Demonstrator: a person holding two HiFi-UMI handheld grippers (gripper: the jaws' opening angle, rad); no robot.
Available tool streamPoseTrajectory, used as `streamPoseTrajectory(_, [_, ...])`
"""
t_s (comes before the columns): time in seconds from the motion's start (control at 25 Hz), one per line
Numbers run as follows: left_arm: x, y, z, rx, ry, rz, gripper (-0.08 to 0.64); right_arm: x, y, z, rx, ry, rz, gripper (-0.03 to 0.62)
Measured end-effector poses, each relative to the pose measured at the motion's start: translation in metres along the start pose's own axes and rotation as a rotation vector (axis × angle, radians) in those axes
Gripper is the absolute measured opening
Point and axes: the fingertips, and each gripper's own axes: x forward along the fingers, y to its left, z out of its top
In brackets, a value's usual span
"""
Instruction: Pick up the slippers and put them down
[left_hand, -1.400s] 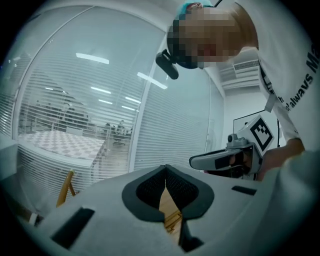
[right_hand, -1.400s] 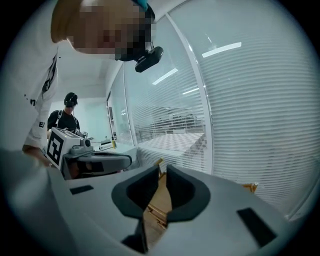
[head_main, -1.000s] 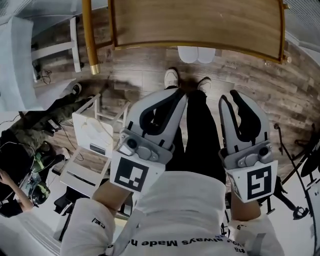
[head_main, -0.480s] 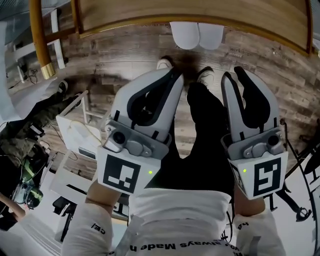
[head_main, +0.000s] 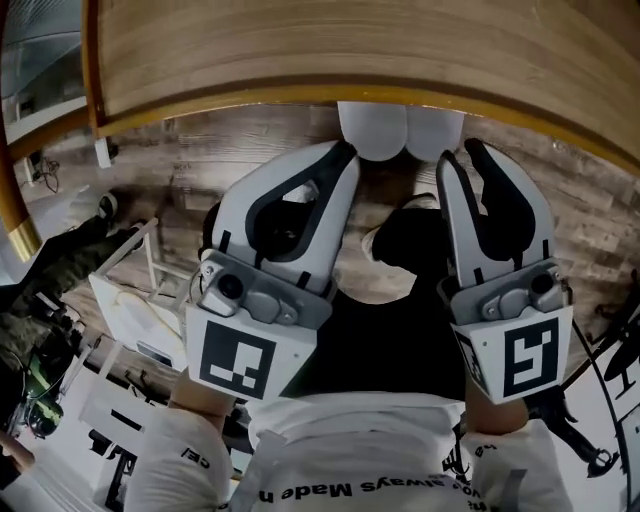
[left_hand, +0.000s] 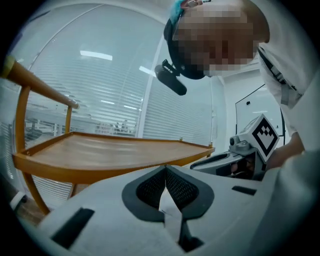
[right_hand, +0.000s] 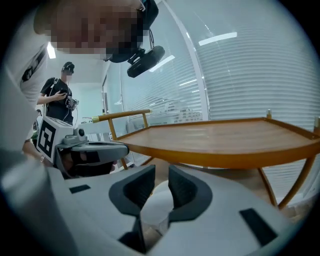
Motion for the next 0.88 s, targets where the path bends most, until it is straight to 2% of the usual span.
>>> streamPoseTrajectory(0.44, [0.038, 0.033, -0.071, 0.089, -0.04, -0.001, 0.014, 0.059, -0.025, -0.059, -0.037, -0.021, -0.025, 0.095])
streamPoseTrajectory(0.64, [0.052, 0.037, -0.084, 0.113, -0.087, -0.024, 0.014, 0.067, -0.033, -0.067, -0.093, -0.016, -0.063, 0.103])
streamPoseTrajectory(0.88, [0.067, 0.043, -0.093, 0.158, -0.106, -0.03, 0.014, 0.085, -0.045, -0.085, -0.12, 0.047, -0.081, 0.129])
